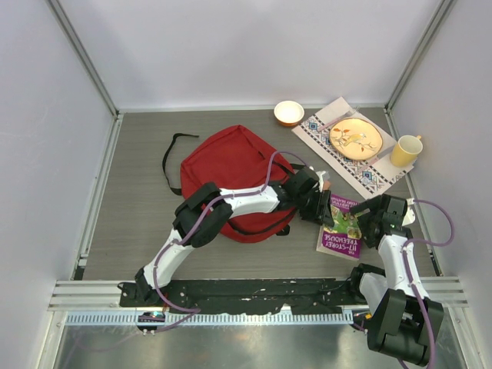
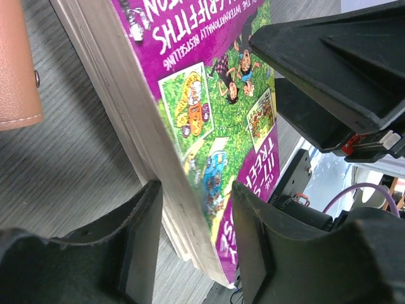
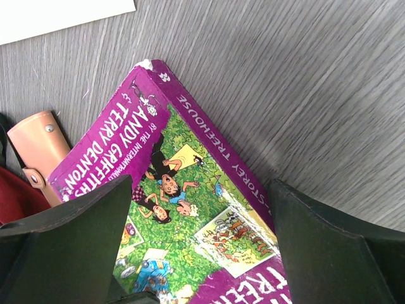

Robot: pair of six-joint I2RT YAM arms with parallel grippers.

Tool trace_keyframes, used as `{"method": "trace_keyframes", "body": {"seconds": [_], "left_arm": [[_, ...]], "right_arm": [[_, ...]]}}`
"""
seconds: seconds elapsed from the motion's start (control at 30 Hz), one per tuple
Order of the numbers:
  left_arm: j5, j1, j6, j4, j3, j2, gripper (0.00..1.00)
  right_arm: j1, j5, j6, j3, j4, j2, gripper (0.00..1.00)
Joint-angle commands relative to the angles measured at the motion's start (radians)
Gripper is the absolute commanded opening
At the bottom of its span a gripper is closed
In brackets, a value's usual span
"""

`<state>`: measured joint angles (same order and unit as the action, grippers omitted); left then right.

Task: Pack the student bag
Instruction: Pick up the book from the center of the board.

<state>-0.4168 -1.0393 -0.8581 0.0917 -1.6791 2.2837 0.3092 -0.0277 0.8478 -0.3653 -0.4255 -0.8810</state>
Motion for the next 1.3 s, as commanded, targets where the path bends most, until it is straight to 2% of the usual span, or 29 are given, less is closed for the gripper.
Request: {"method": "trace_keyframes", "body": {"seconds": [0.0,0.13,0.17,0.2,0.23,0.3,0.4,0.43,0.47,0.53,0.77,0.9,1.03,1.23,1.27], "left_arm": [[-0.114,-0.045,-0.039,-0.208,-0.048,-0.039,0.45],[-0.12,-0.045,-0.039,-0.208,-0.048,-0.038,0.24],[-0.122,-0.045,-0.039,-0.208,-0.05,-0.038,0.23],[-0.123,-0.045,-0.039,-0.208,-0.05,-0.038,0.27],[-0.128,-0.045,-0.039,-0.208,-0.054,-0.035,0.44],[-0.129,-0.045,-0.038,-0.207,-0.056,-0.033,0.46],[-0.137,-0.045,-0.042,-0.21,-0.059,-0.026,0.27],[-0.139,-0.045,-0.042,-0.208,-0.059,-0.026,0.14],[-0.139,-0.045,-0.041,-0.208,-0.059,-0.026,0.08],[-0.137,-0.045,-0.036,-0.205,-0.056,-0.029,0.0],[-0.126,-0.044,0.05,-0.141,-0.06,-0.118,0.0],[-0.1,-0.041,0.14,-0.058,-0.097,-0.21,0.0],[-0.056,-0.007,0.191,0.005,-0.097,-0.323,0.0],[-0.07,0.073,0.165,-0.056,-0.011,-0.476,0.0],[-0.068,0.081,0.169,-0.053,-0.005,-0.512,0.0]], "right_arm": [[-0.015,-0.106,0.034,0.042,-0.059,-0.004,0.93],[-0.013,-0.109,0.034,0.046,-0.052,-0.003,0.93],[-0.013,-0.109,0.034,0.046,-0.053,-0.004,0.93],[-0.015,-0.109,0.034,0.046,-0.053,-0.004,0.93],[-0.015,-0.11,0.034,0.045,-0.052,-0.004,0.93],[-0.015,-0.113,0.036,0.045,-0.05,-0.003,0.92],[-0.015,-0.115,0.034,0.043,-0.055,-0.003,0.93],[-0.015,-0.117,0.033,0.039,-0.058,-0.001,0.93],[-0.015,-0.11,0.03,0.034,-0.061,0.0,0.92],[-0.015,-0.095,0.016,0.002,-0.091,0.007,0.93],[-0.013,0.058,-0.049,-0.207,-0.24,0.099,0.92],[-0.015,0.065,-0.087,-0.348,-0.28,0.094,0.92],[-0.013,-0.004,-0.154,-0.463,-0.274,0.097,0.93],[-0.01,-0.153,-0.23,-0.554,-0.21,0.099,0.92],[-0.009,-0.225,-0.23,-0.56,-0.194,0.096,0.93]]}}
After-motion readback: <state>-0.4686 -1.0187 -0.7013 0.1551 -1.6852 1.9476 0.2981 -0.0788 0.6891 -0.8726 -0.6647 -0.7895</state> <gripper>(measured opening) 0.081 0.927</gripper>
